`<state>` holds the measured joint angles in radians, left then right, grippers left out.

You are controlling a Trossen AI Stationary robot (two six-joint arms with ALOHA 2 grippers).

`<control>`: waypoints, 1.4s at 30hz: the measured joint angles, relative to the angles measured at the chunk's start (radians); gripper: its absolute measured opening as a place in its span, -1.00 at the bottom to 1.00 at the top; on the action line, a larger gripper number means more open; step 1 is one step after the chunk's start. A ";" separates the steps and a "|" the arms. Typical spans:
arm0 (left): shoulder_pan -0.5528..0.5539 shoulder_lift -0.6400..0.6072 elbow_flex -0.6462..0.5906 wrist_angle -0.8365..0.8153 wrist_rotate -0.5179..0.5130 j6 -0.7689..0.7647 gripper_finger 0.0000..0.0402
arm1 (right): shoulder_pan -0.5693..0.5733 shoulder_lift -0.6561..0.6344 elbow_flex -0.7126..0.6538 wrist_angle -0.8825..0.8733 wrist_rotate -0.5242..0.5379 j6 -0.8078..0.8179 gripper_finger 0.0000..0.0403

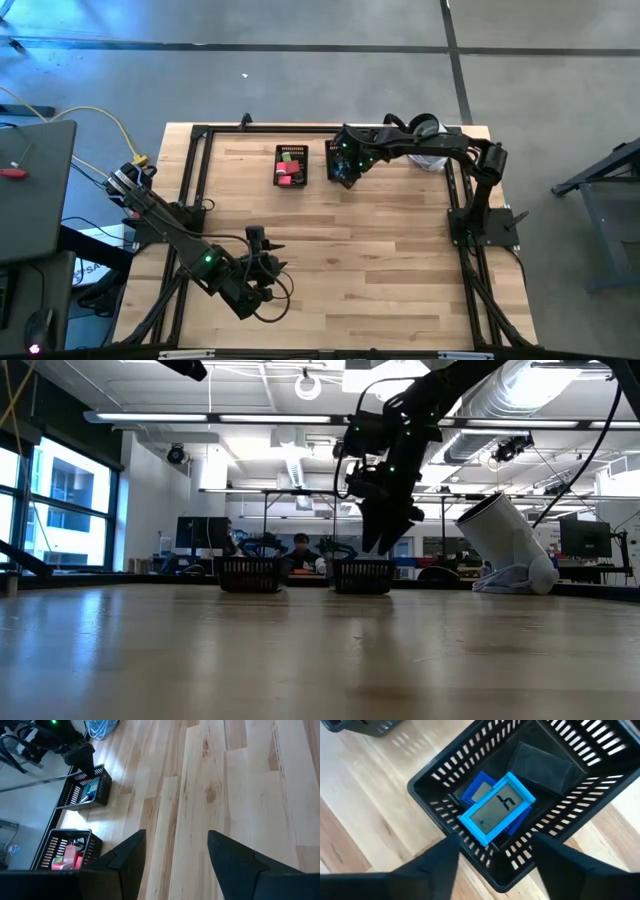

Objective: Pick & Place Office items
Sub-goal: Return to Home Position

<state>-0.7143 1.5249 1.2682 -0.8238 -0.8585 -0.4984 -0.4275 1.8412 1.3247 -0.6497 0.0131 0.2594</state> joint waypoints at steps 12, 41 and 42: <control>0.000 0.000 0.000 -0.014 0.000 0.001 0.00 | 0.017 0.000 0.000 0.025 0.005 -0.025 0.57; -0.035 -0.340 -0.001 -0.424 -0.302 -0.347 0.00 | 0.393 -0.505 0.000 0.065 0.233 -0.097 0.51; -0.038 -0.351 -0.004 -0.426 -0.303 -0.347 0.00 | 0.409 -0.515 0.001 0.044 0.246 -0.087 0.51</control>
<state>-0.7525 1.1739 1.2644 -1.2499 -1.1610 -0.8458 -0.0184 1.3260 1.3254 -0.6056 0.2594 0.1728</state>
